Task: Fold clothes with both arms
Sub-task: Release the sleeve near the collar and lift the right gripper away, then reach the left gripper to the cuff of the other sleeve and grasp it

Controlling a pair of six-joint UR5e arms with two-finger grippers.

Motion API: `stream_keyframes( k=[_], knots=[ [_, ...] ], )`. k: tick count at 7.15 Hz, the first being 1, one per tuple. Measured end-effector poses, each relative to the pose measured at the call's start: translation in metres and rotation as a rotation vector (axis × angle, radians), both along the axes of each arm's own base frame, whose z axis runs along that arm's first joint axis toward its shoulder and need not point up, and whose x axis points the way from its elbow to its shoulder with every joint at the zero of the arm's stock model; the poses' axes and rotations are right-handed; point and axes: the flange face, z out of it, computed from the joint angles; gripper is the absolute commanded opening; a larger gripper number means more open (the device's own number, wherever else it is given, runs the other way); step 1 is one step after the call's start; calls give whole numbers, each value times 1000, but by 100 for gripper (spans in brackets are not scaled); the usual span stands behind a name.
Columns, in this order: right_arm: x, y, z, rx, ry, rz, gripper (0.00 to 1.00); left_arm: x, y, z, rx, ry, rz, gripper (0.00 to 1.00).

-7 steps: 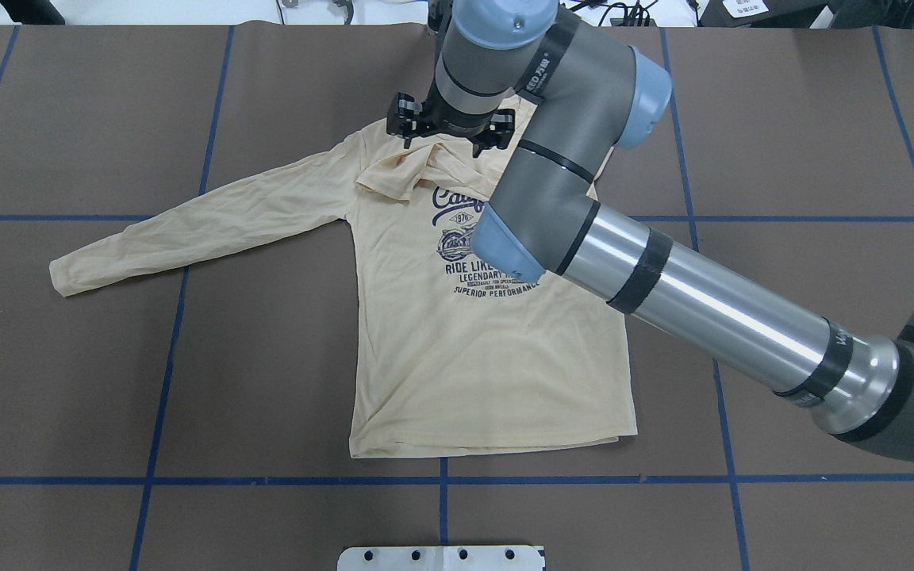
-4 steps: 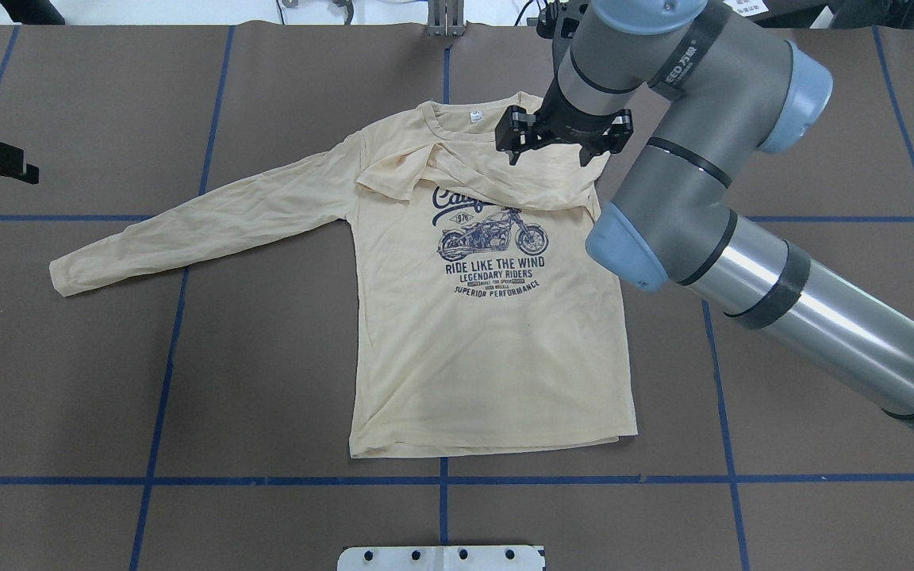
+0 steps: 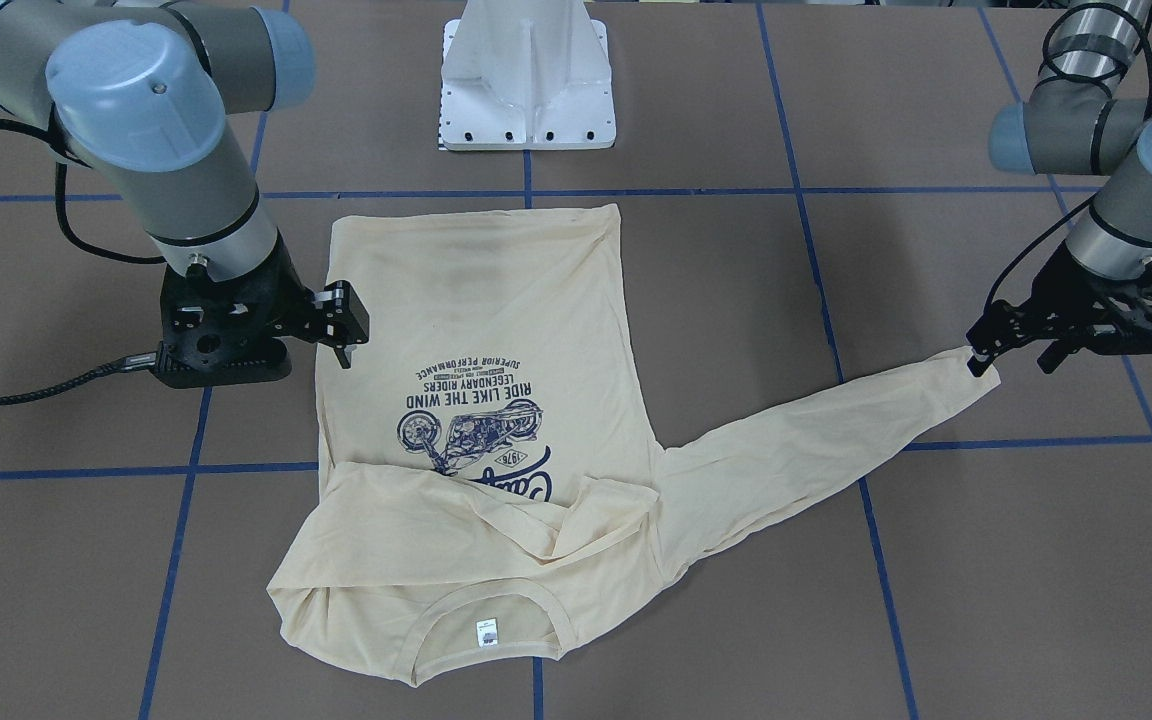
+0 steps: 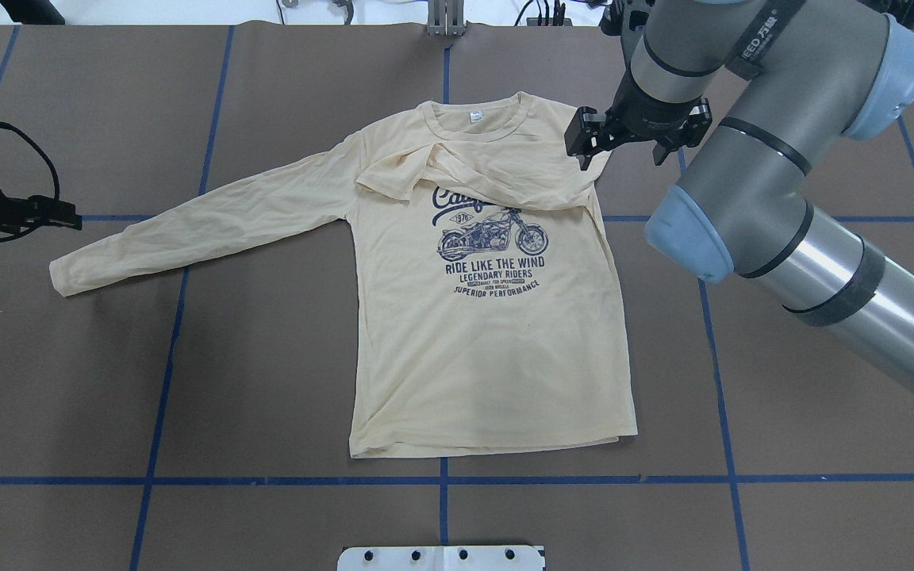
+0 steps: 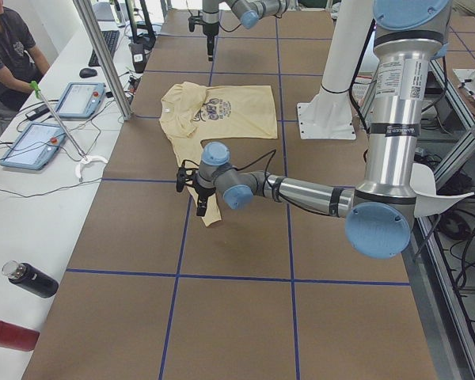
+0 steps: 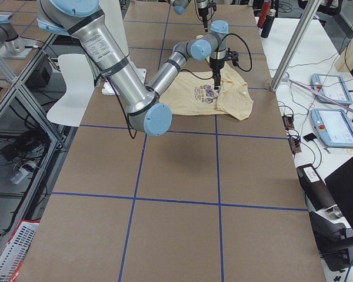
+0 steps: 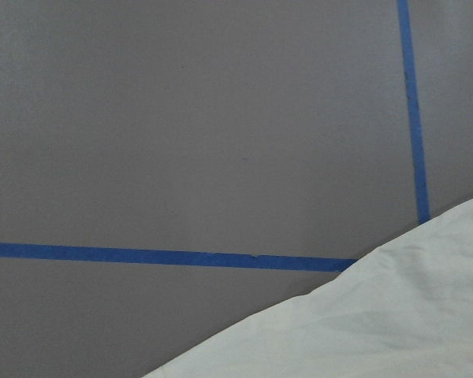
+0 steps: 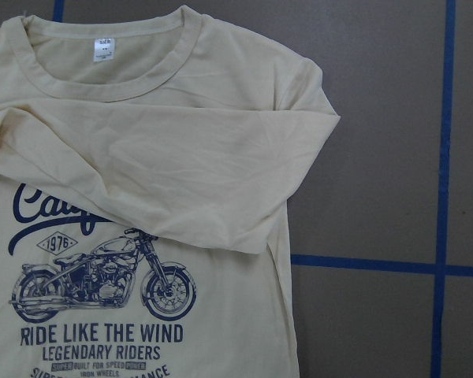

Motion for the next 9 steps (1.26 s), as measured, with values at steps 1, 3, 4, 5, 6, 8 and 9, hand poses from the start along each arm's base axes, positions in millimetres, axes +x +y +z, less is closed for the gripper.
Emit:
stream_keyframes(
  k=[1,3,4,5,6,8,9],
  knots=[
    [4,1,3,0,-1,-7,100,7,2,19,-1,-1,2,100],
    [5,1,5,1,-2,-10,100,18,7,32,-3,-2,13,100],
    [5,1,5,2,-3,-10,100,25,10,34,-2,-4,24,100],
    [6,1,5,4,-3,-10,100,32,13,34,0,-8,35,100],
    [6,1,5,6,-5,-10,100,39,17,35,2,-13,45,99],
    [6,1,4,6,-8,-10,100,52,24,37,7,-29,59,98],
    [6,2,3,3,-14,-14,100,53,26,39,6,-34,61,98]
  ],
)
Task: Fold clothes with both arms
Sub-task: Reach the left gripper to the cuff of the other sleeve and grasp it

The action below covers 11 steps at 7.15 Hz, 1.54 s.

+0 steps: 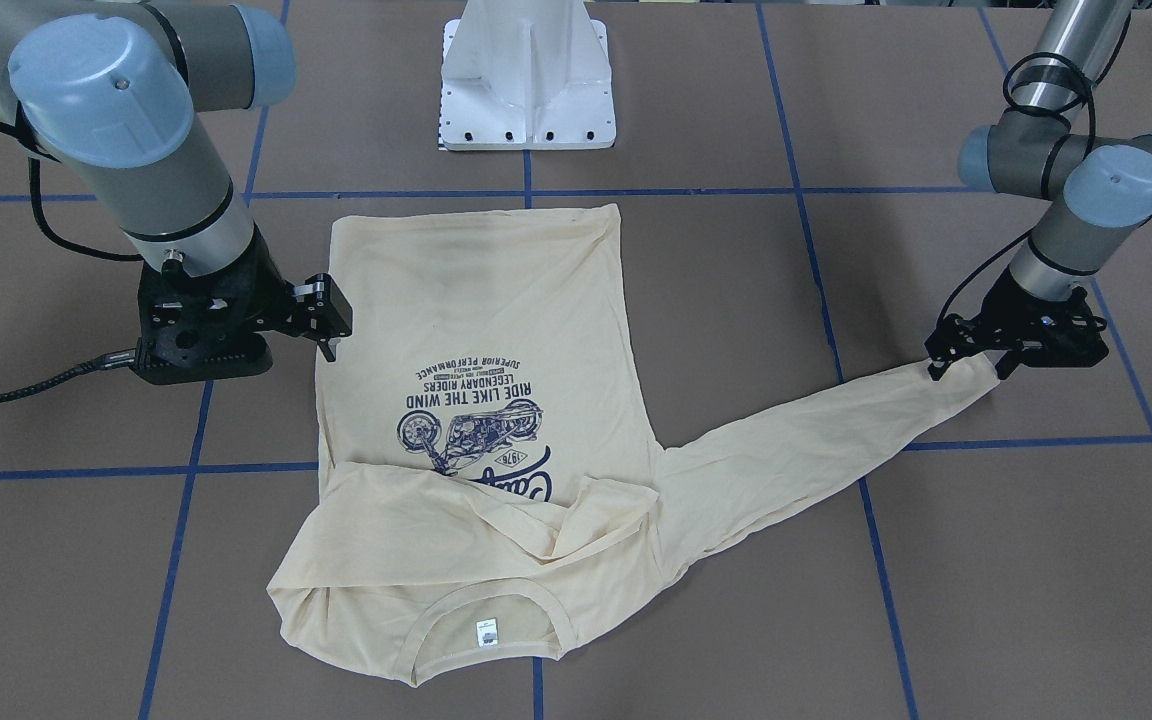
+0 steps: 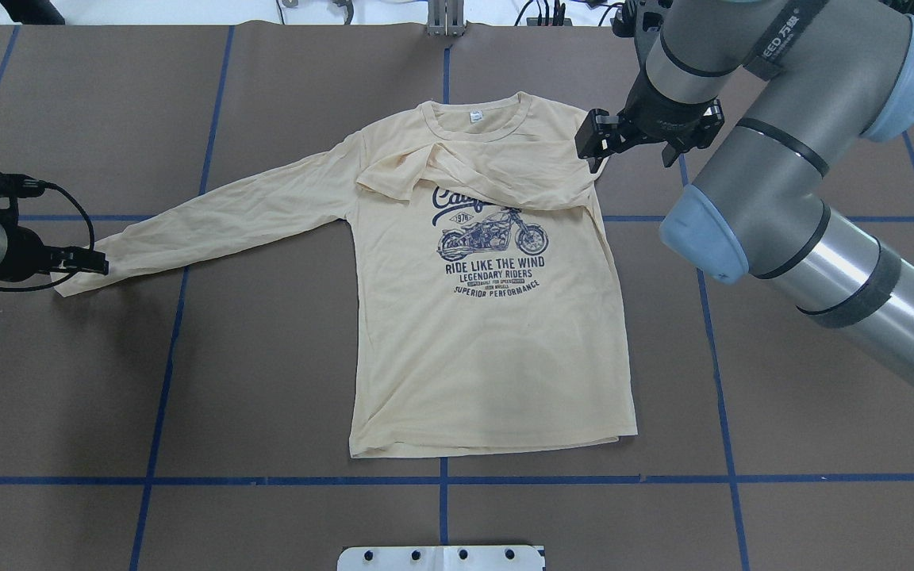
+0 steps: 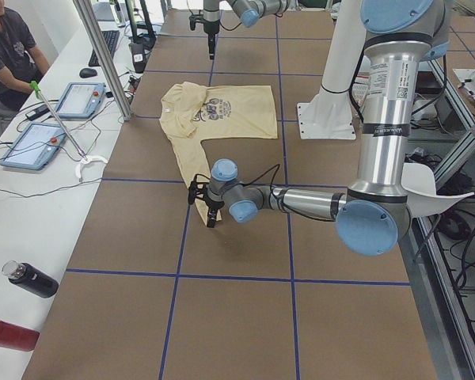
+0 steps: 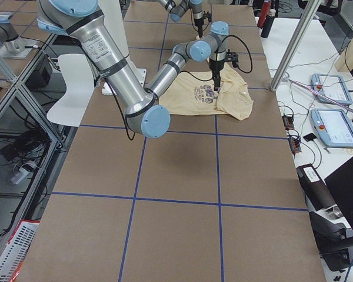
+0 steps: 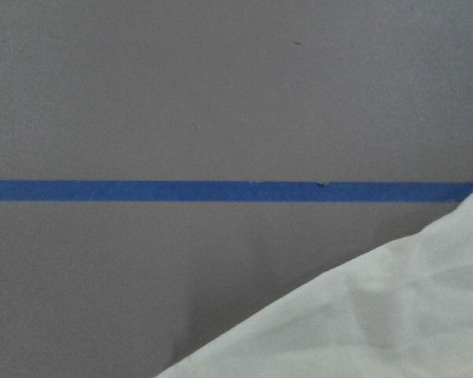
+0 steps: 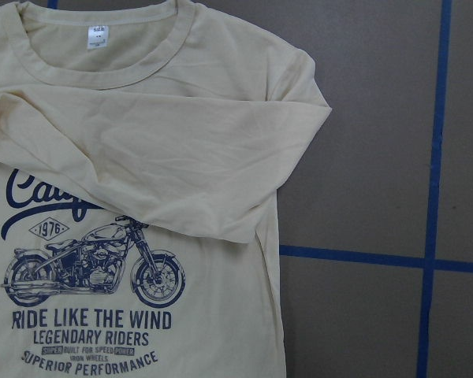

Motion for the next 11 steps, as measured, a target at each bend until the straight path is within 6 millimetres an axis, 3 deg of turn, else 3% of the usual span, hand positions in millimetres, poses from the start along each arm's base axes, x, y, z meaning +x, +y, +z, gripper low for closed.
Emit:
stream_keyframes(
  k=[2,3,4,6,7,10,11],
  knots=[
    [-1,1,-2,-6,-9,-7,100,-3,5,7,-8,-10,2,92],
    [-1,1,-2,-7,-10,-8,100,-5,8,10,-11,-14,3,75],
    [-1,1,-2,-7,-11,-8,100,-6,9,12,-13,-16,4,66],
    [0,1,-3,-7,-13,-6,100,-7,10,10,-11,-16,4,59],
    [0,2,-3,-7,-14,-5,100,-7,10,7,-7,-14,6,48],
    [1,2,-1,-11,-12,-3,100,-7,10,-7,-2,-10,5,0],
    [1,2,-1,-12,-12,-2,100,-8,10,-11,-1,-9,4,0]
  ],
)
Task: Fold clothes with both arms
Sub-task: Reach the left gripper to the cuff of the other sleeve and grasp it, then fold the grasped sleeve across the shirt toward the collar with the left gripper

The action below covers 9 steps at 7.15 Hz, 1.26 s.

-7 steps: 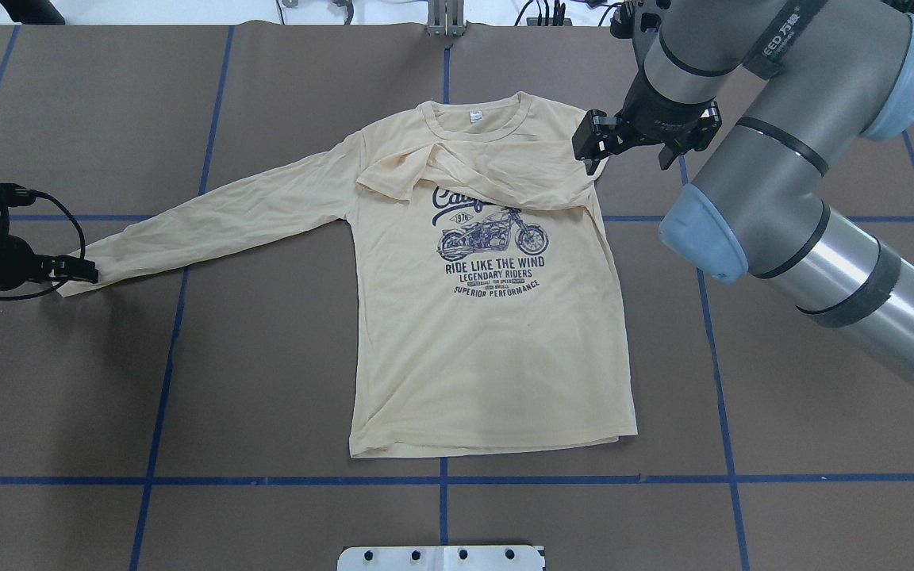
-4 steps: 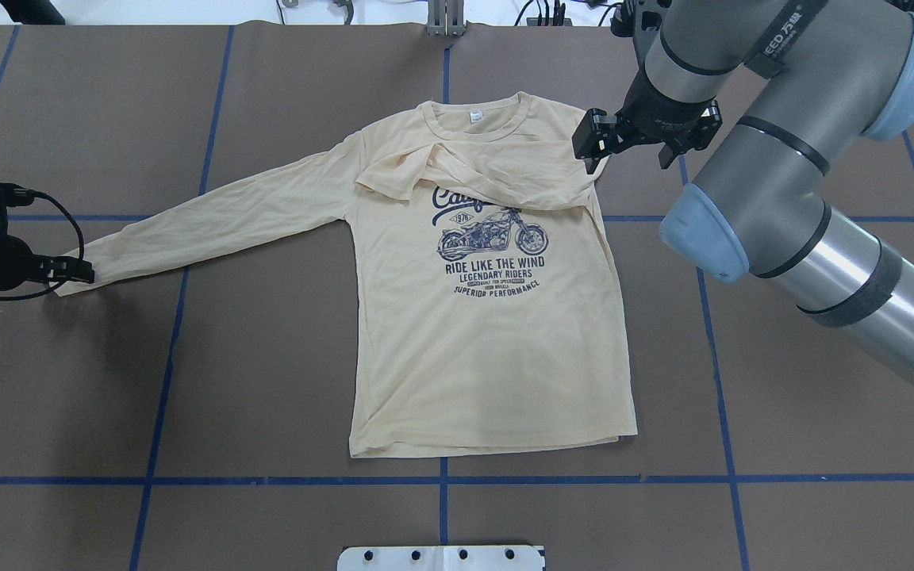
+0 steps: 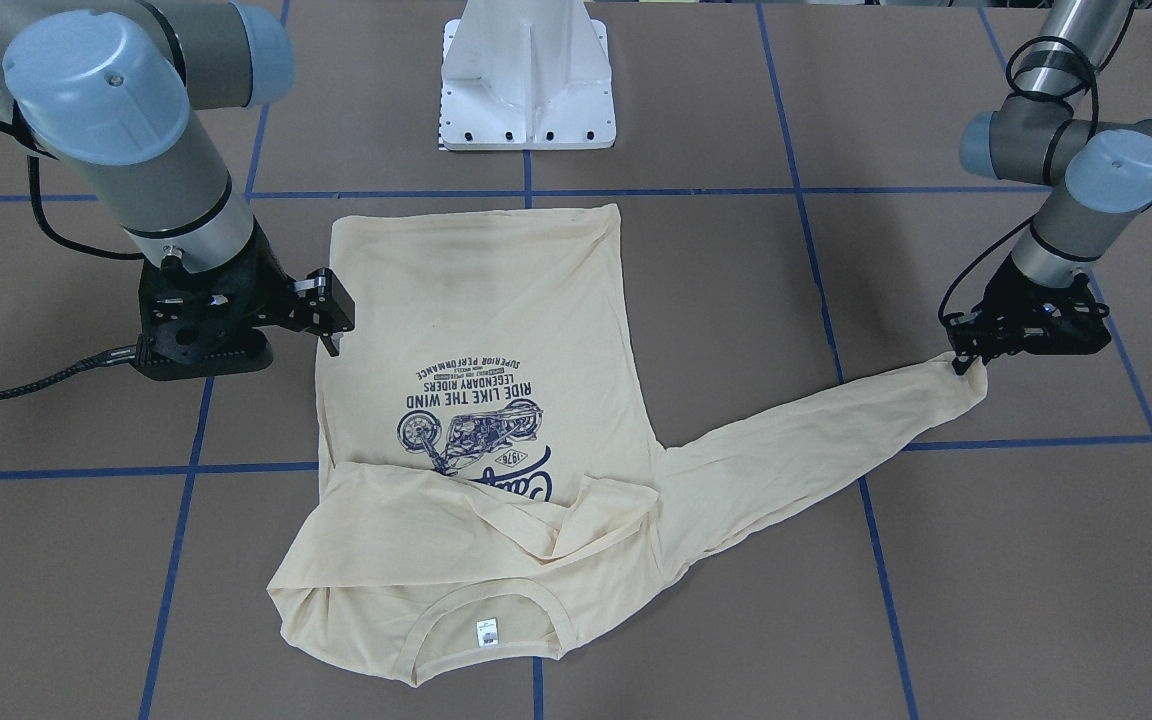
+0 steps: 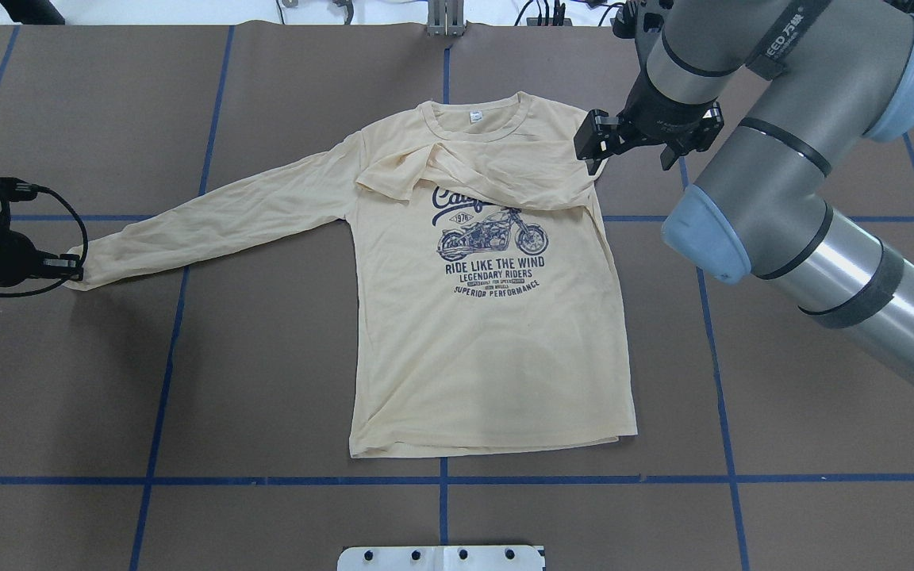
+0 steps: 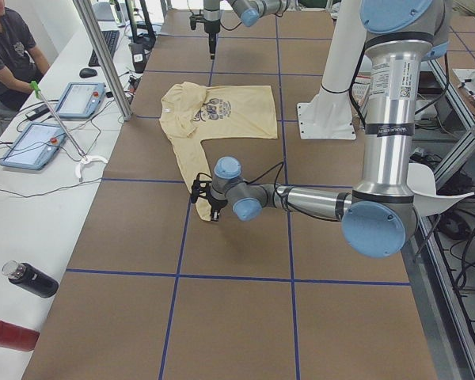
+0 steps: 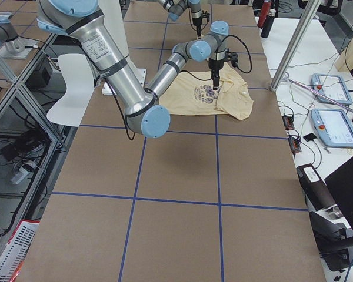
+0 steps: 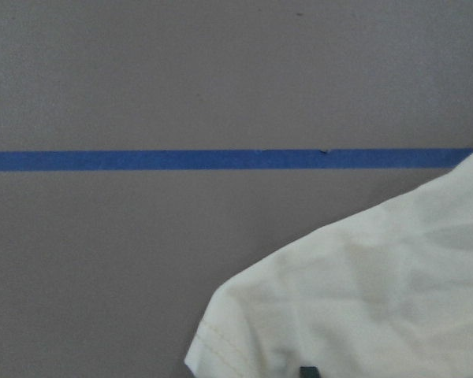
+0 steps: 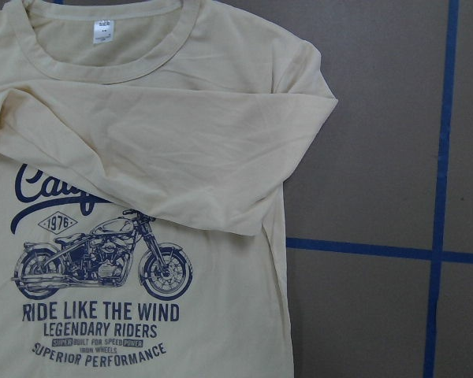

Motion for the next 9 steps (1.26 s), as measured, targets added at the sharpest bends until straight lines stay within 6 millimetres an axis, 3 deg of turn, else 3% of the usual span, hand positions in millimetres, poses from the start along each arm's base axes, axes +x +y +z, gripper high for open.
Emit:
stream_keyframes(
  k=[3,5,6,9],
  knots=[
    [1,0,3,-3,2,1,100,-10,7,-42,29,33,-5,0],
    [3,2,12,-12,10,2,100,-7,7,-110,22,60,10,0],
    [8,7,18,-15,12,3,100,3,-2,-145,10,94,15,0],
    [29,26,49,-33,31,6,100,60,-73,-269,-40,208,-30,0]
  ],
)
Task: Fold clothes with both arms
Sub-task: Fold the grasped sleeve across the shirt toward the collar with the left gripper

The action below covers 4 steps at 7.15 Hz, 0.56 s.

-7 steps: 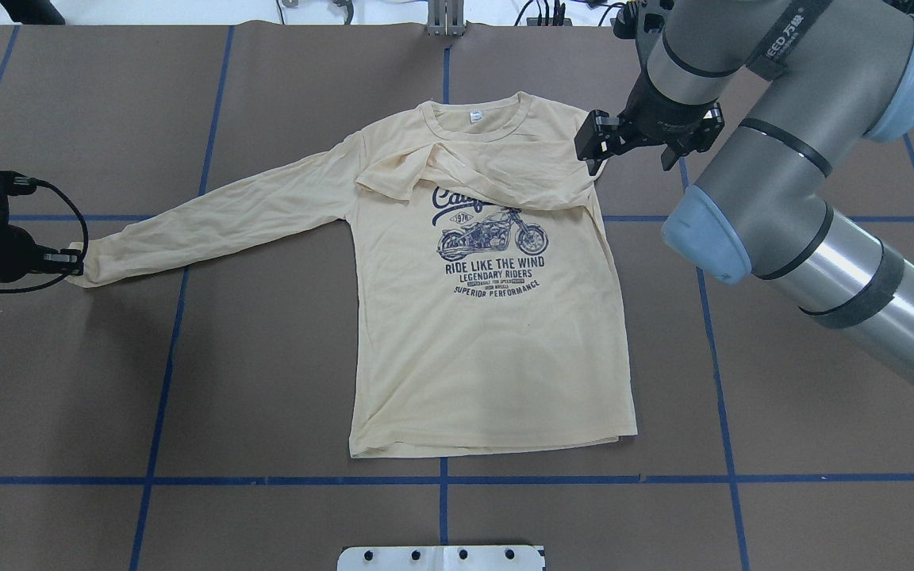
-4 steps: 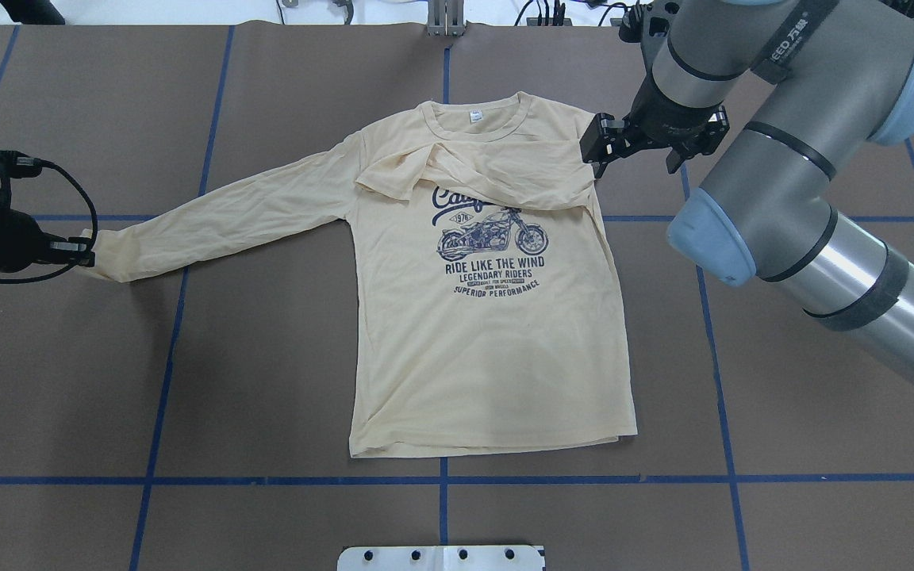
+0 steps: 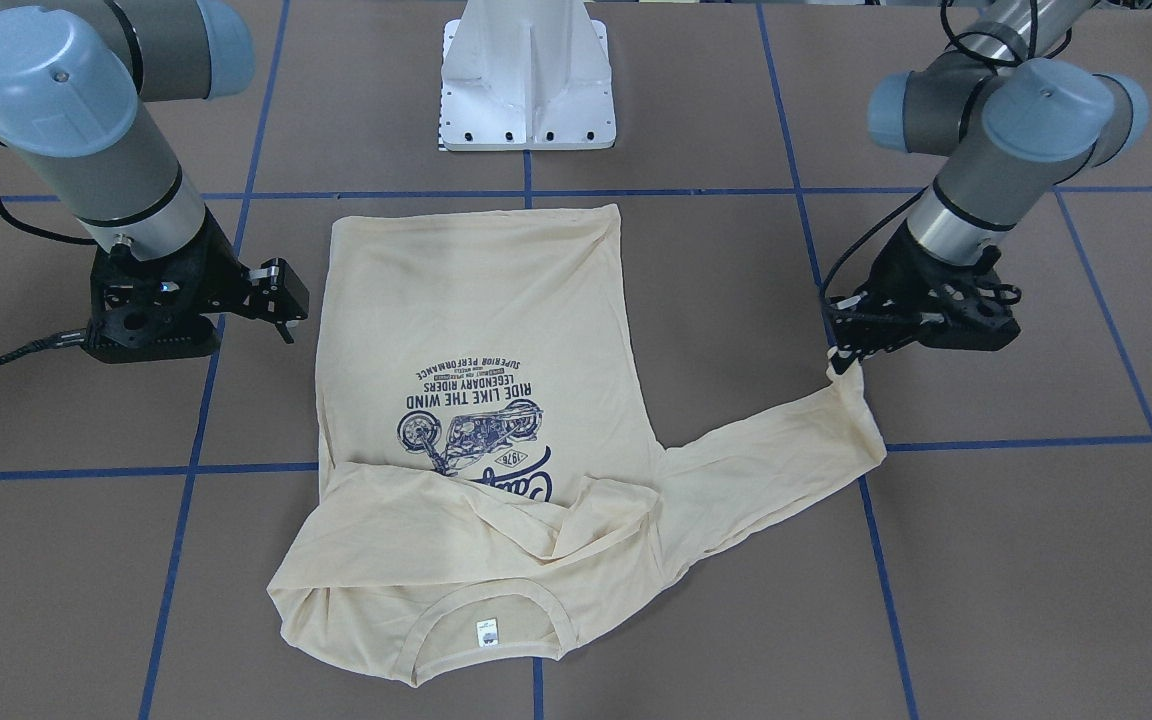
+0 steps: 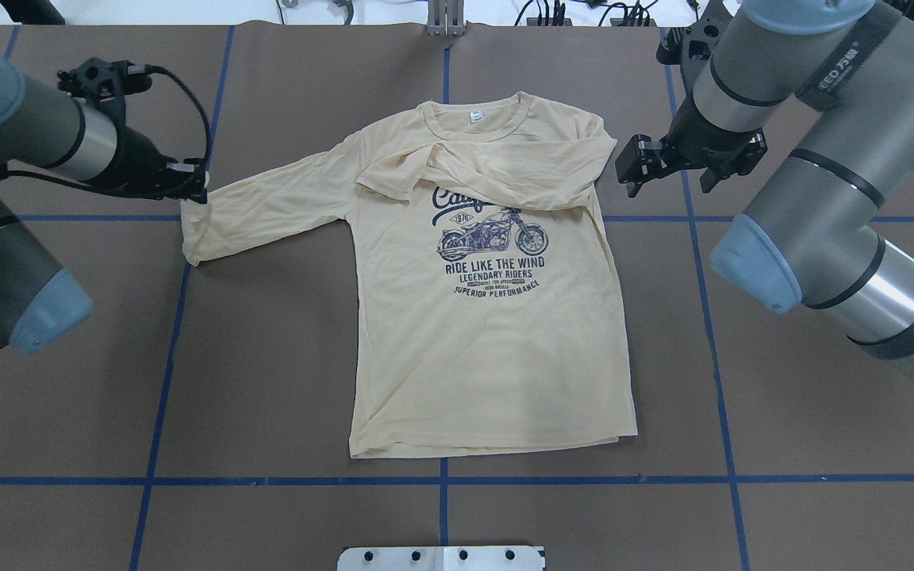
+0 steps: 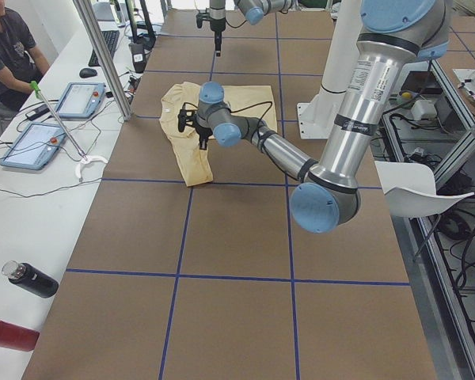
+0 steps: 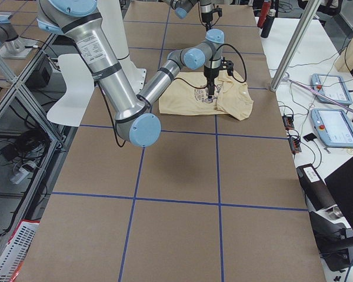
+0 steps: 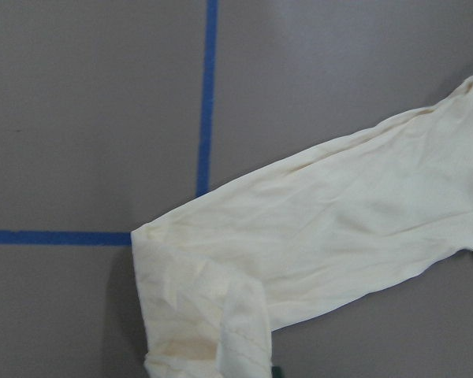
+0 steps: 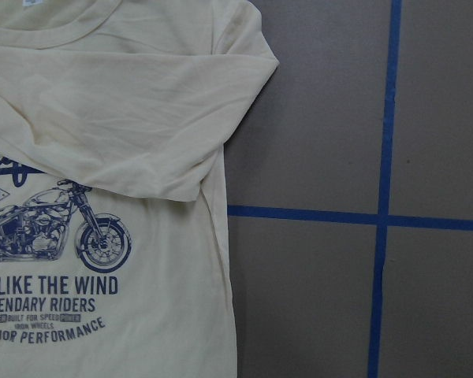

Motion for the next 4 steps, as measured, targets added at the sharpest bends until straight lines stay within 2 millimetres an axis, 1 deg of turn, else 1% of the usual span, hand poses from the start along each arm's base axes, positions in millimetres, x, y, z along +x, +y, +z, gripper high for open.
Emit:
stream_keyframes(
  k=[1,2,3,4],
  knots=[
    [8,7,14,-13,11,2,100,2,-20,-41,-4,49,-14,0],
    [14,13,25,-23,19,3,100,-5,-35,-84,1,111,-15,0],
    [18,16,31,-30,25,5,100,-11,-45,-124,5,164,-14,0],
    [19,16,34,-34,28,8,100,-7,-57,-169,-2,215,-9,0]
  ],
)
